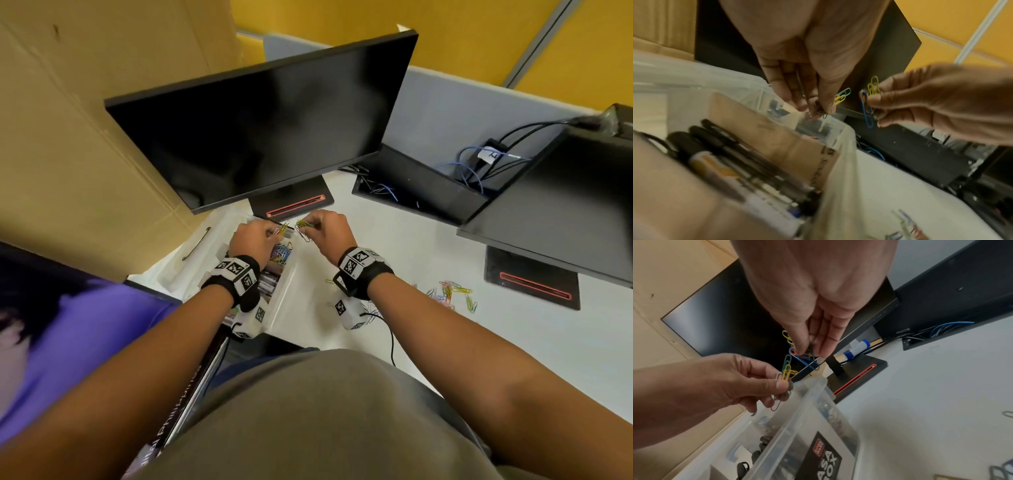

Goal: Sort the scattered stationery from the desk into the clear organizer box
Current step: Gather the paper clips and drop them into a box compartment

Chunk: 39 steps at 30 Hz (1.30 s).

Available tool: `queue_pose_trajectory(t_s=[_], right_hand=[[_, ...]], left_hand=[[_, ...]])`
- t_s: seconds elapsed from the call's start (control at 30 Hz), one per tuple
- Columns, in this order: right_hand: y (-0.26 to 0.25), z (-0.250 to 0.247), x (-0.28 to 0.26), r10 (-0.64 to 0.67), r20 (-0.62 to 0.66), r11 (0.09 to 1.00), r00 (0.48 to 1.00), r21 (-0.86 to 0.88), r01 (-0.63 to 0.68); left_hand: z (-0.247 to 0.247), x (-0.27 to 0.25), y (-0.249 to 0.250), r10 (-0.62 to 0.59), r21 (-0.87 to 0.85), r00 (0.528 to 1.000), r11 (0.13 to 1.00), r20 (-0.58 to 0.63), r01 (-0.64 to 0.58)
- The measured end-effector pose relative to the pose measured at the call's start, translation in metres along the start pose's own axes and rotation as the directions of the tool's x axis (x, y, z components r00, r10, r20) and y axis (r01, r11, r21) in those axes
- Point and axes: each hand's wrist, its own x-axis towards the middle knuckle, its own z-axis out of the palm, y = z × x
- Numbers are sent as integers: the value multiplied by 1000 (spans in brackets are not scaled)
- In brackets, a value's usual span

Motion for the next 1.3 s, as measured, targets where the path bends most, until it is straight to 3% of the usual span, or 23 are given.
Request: queue_pose_trajectory(t_s=[0.13,0.27,0.4,0.8,1.17,1.3], right_hand=[[-14,8,6,-10,15,1000,1000,-5,10],[-22,12,9,11,23,1000,1000,-1,-11],[-26,16,11,29,21,1000,999,2,-29],[-34,39,15,108,32,994,994,-35,-106],[-39,74,22,116,189,911,975,-411,-29],[-43,79,23,119,221,903,968,-429,-12]], left_hand=[[1,1,-11,66,176,997,982,40,-72],[8,3,-14,148,414,984,893,97,-175],[12,2,-19,217,503,967,825,135,-256],[4,1,-34,231,256,973,940,3,-224],[-5,3,-50,179,83,984,980,4,-179],[-6,4,-51,179,67,984,982,8,-179]])
